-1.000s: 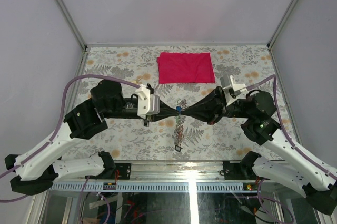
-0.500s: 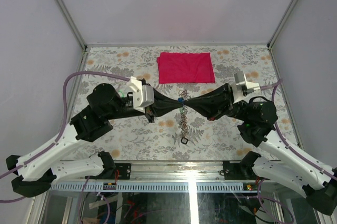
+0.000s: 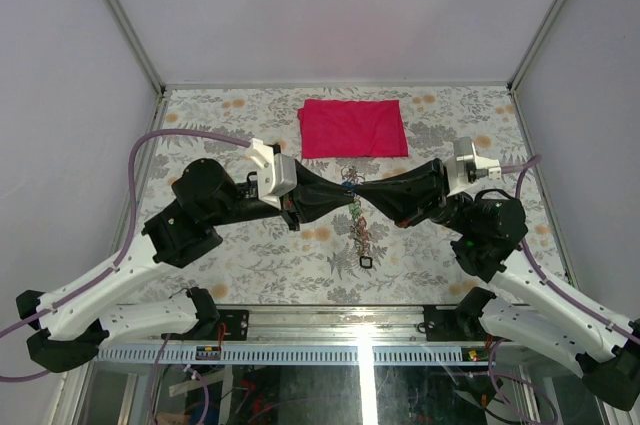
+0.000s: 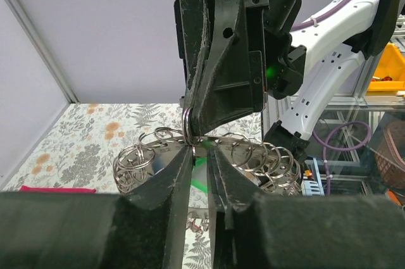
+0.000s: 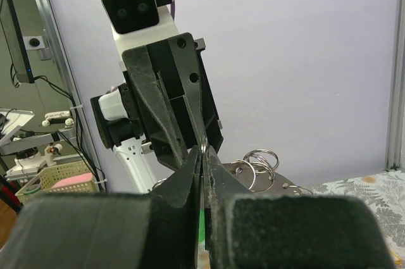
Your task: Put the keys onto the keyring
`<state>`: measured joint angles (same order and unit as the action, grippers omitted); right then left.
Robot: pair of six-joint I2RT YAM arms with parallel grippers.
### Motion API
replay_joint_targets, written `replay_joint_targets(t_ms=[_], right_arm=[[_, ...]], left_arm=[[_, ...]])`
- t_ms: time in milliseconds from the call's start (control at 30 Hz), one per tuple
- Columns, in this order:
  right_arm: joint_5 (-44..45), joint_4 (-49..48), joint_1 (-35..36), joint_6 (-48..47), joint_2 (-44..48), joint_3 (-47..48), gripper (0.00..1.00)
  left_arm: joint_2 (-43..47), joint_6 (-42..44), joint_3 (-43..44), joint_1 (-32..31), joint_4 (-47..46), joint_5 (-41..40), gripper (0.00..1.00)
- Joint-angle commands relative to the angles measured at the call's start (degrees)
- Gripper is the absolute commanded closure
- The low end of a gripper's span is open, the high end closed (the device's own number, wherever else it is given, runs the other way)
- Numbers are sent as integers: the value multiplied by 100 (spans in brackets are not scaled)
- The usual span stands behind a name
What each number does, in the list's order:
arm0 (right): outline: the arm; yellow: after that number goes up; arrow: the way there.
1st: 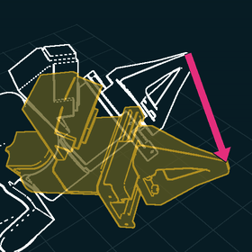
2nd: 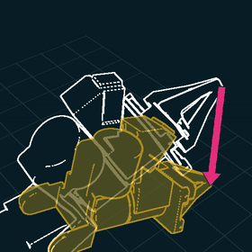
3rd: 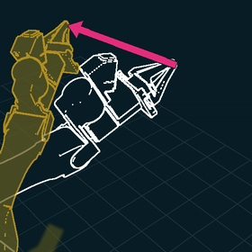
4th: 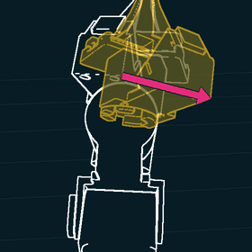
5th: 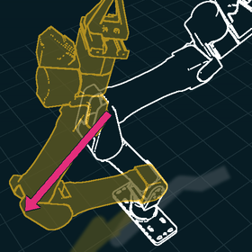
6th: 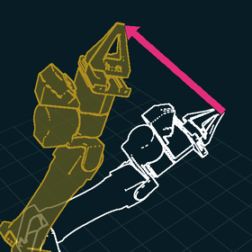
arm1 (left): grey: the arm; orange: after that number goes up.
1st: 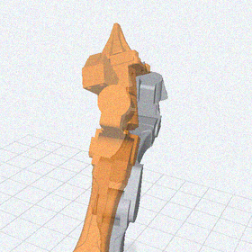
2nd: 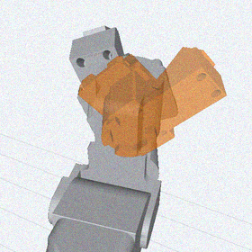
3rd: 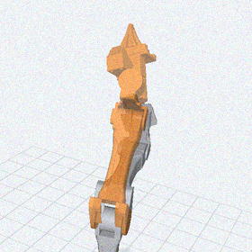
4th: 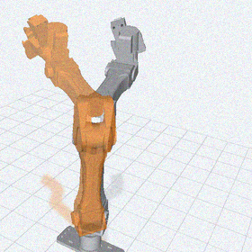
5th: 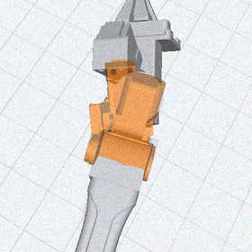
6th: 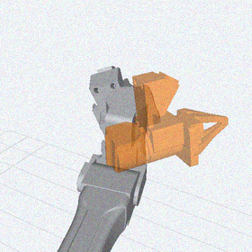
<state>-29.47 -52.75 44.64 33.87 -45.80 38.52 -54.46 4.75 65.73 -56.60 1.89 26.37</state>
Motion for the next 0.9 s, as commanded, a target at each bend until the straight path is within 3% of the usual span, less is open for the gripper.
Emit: replay_joint_targets(t_ms=[0,233,867], right_arm=[[-151,-23,27,-396,172,537,100],[-481,462,25,-655,188,784,100],[-744,381,24,-568,121,841,100]], left_arm=[[105,-144,42,-19,-532,118,82],[178,-186,24,-20,-618,149,79],[-62,-274,-65,-20,-664,371,80]])
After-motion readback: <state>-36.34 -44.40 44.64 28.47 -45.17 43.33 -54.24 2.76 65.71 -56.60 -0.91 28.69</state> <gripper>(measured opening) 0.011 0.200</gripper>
